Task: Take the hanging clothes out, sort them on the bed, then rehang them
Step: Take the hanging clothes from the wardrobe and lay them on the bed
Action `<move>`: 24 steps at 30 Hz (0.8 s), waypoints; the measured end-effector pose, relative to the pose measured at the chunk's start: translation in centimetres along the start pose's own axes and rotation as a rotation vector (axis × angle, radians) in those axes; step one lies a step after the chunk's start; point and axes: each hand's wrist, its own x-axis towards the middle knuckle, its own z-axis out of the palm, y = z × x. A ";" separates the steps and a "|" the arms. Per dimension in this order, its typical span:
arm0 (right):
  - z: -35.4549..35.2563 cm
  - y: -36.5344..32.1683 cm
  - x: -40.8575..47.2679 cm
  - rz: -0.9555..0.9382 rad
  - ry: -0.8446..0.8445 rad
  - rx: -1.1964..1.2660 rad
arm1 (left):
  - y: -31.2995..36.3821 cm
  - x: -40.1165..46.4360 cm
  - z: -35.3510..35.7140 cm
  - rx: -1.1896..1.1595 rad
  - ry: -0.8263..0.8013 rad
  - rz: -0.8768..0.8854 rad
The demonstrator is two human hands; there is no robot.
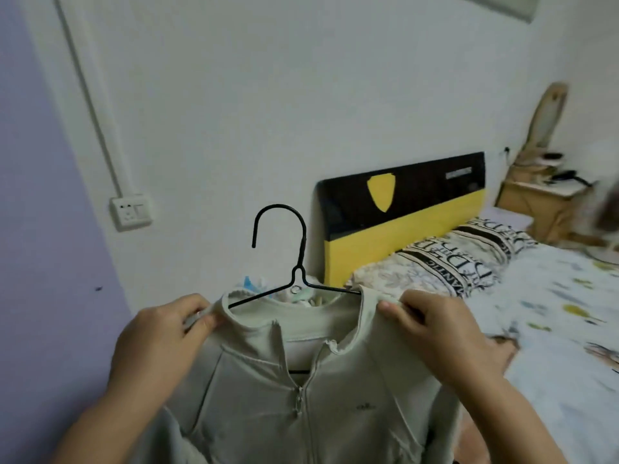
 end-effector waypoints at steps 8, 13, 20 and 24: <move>-7.2 12.7 -5.1 0.285 0.151 -0.134 | 12.1 1.8 11.7 -0.215 -0.248 0.107; -12.4 20.0 -8.4 0.463 0.195 -0.195 | 20.4 1.4 19.4 -0.284 -0.396 0.204; -17.4 30.0 -11.4 0.620 0.249 -0.211 | 30.4 0.6 28.9 -0.321 -0.539 0.288; -19.6 34.1 -11.7 0.696 0.284 -0.243 | 35.3 0.9 33.6 -0.345 -0.637 0.326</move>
